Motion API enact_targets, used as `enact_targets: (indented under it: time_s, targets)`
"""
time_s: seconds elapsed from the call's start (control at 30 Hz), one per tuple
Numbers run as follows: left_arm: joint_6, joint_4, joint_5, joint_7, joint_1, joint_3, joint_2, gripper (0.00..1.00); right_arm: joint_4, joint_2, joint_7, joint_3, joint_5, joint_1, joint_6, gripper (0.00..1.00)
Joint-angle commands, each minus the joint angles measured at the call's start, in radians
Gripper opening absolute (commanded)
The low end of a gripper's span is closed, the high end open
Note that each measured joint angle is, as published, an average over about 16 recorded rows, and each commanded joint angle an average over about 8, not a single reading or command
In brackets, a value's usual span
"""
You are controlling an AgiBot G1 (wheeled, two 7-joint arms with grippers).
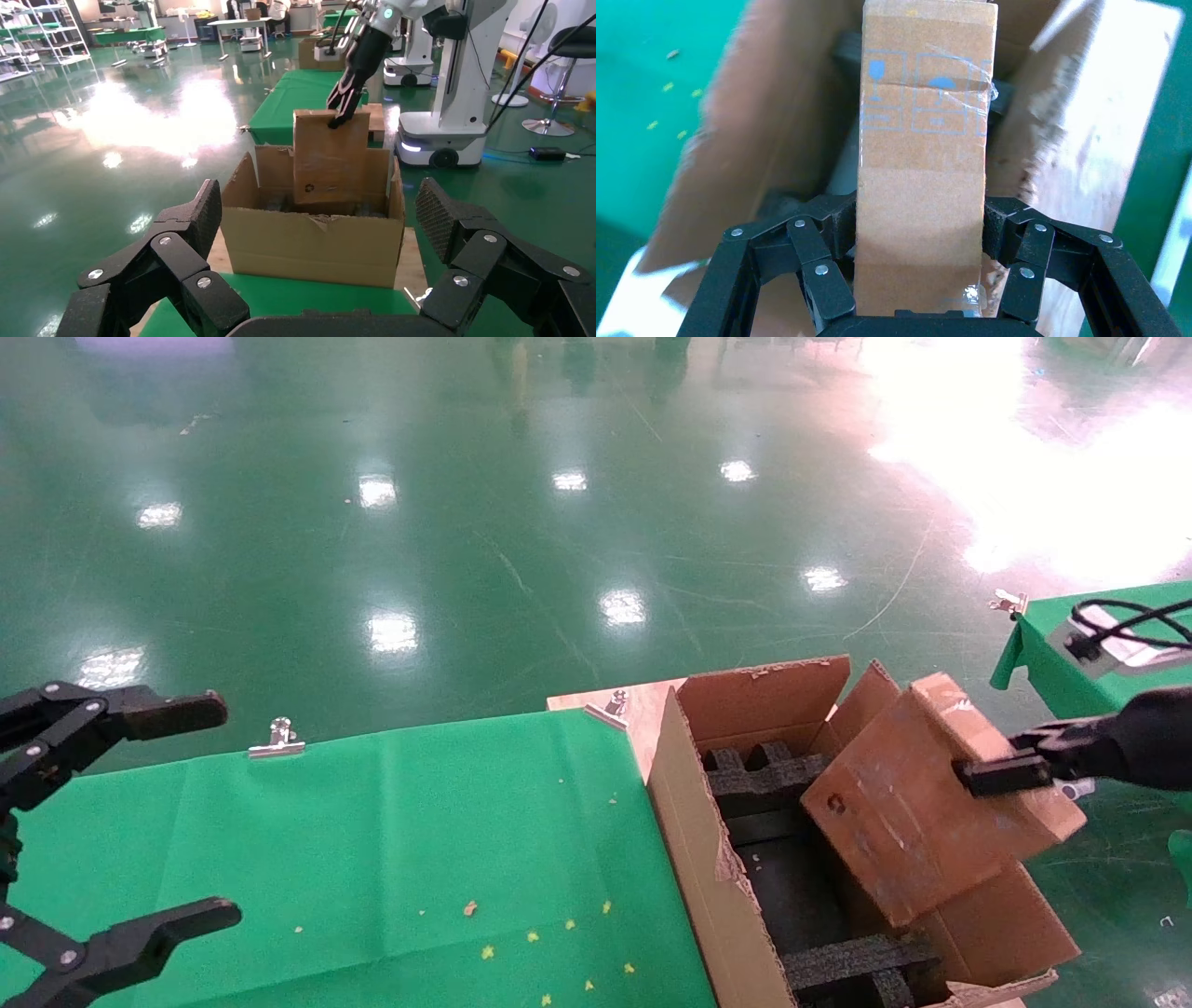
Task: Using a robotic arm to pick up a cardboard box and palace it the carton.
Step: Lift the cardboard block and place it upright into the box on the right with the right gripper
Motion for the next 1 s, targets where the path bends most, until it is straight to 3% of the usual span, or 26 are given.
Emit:
enact_targets:
  time_s: [0.03, 0.3, 0.53, 1.0]
  targets:
    - [0.0, 0.0, 0.0, 0.0, 0.0, 0.0, 0.0, 1.0, 0.007, -0.003, 0.054, -0.005, 0.011, -0.026, 0.049, 0.0]
    - [0.0, 0.0, 0.0, 0.0, 0.0, 0.0, 0.0, 1.0, 0.149, -0.007, 0.296, -0.045, -0.034, -0.054, 0.231, 0.0]
    - [0.0, 0.0, 0.0, 0.0, 0.0, 0.0, 0.0, 1.0, 0.324, 0.015, 0.498, -0.099, -0.157, -0.041, 0.372, 0.0]
    - [0.0, 0.0, 0.0, 0.0, 0.0, 0.0, 0.0, 1.0, 0.547, 0.043, 0.775, -0.177, -0.392, -0.016, 0.565, 0.0]
